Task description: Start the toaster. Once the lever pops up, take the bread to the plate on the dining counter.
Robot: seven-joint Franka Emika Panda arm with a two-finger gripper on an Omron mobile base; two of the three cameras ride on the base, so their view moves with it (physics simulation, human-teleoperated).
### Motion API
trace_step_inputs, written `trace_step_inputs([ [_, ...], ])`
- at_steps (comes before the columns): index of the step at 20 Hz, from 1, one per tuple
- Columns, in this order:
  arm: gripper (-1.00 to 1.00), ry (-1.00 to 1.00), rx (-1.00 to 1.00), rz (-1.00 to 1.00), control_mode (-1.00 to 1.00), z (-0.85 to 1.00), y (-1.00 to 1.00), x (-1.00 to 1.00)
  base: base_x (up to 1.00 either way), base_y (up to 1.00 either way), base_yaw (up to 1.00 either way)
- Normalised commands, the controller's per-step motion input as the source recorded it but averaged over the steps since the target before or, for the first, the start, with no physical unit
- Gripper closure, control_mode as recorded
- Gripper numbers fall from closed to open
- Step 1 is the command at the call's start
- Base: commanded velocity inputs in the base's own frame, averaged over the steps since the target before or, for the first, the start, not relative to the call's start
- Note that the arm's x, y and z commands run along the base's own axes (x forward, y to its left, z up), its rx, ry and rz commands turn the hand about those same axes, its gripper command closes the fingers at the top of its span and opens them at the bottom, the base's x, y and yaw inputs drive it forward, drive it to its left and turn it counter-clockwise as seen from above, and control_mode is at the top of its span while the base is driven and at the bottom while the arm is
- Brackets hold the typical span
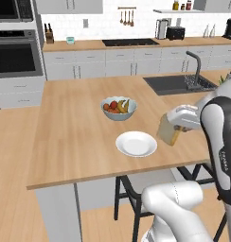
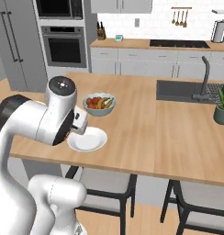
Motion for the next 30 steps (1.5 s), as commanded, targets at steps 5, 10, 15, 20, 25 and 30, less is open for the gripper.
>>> trace_step_inputs([
  [5, 1.0, 0.03, 0.16, 0.04, -1.0, -0.62, -0.01, 0.56, 0.0, 0.0, 0.0],
  [10, 1.0, 0.09, 0.09, 0.01, -1.0, -0.24, 0.0, 0.5, 0.0, 0.0, 0.0],
  [15, 1.0, 0.11, 0.03, 0.0, -1.0, -0.17, 0.02, 0.52, 0.0, 0.0, 0.0],
  [20, 1.0, 0.11, 0.02, 0.0, -1.0, -0.36, 0.02, 0.46, 0.0, 0.0, 0.0],
  [25, 1.0, 0.08, 0.01, 0.0, -1.0, -0.52, 0.11, 0.52, 0.0, 0.0, 0.0],
  [30, 1.0, 0.0, 0.01, 0.0, -1.0, -0.31, 0.08, 0.57, 0.0, 0.0, 0.0],
])
